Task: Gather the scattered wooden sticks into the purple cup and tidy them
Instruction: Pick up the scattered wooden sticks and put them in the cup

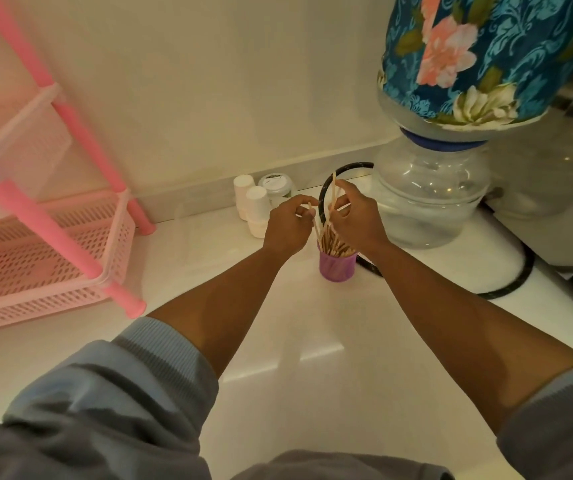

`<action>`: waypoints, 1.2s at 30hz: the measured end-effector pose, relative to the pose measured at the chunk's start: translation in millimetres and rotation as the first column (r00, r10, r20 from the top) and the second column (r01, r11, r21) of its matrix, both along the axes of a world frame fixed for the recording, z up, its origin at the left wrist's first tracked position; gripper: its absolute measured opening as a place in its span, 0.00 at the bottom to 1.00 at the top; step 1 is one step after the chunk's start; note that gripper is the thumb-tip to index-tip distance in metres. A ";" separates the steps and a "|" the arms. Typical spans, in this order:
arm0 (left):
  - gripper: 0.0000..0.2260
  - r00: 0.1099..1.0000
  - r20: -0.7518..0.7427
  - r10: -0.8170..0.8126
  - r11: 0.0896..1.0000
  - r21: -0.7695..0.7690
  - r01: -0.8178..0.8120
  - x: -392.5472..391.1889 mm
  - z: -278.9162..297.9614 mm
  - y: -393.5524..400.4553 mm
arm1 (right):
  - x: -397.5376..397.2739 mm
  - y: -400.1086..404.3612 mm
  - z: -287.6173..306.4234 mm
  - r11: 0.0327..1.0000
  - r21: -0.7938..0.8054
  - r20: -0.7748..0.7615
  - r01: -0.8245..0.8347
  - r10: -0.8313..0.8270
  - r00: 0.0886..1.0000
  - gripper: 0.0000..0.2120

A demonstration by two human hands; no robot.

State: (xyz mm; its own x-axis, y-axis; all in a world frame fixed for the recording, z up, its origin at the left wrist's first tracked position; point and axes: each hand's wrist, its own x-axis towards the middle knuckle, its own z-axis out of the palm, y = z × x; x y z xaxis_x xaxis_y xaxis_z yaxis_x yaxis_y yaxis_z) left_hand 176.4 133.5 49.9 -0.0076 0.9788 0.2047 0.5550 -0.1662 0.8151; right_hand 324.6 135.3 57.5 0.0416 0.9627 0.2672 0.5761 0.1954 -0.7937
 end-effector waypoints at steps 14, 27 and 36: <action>0.11 0.981 -0.191 -0.039 0.999 0.015 0.043 21.4 -21.6 7.3 | 18.4 3.0 -19.5 0.997 -0.066 0.033 0.032 -0.030 0.999 0.23; 0.07 0.990 -0.143 -0.001 0.999 -0.040 -0.004 20.2 -31.4 -0.7 | 20.8 2.0 -31.4 0.998 -0.036 0.023 0.049 -0.049 0.999 0.07; 0.09 0.991 -0.114 0.066 0.997 -0.031 -0.070 22.0 -39.3 -6.8 | 30.1 -17.3 -59.0 0.972 -0.145 -0.175 0.184 -0.208 0.962 0.20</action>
State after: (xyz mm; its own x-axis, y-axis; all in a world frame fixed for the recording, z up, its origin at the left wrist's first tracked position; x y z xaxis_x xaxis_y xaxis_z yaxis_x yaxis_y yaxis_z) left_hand 198.5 126.7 10.7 -0.0528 0.9833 0.1742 0.6530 -0.0980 0.7510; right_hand 354.7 118.1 -1.5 0.2709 0.9559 0.1136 0.4315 -0.0151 -0.9020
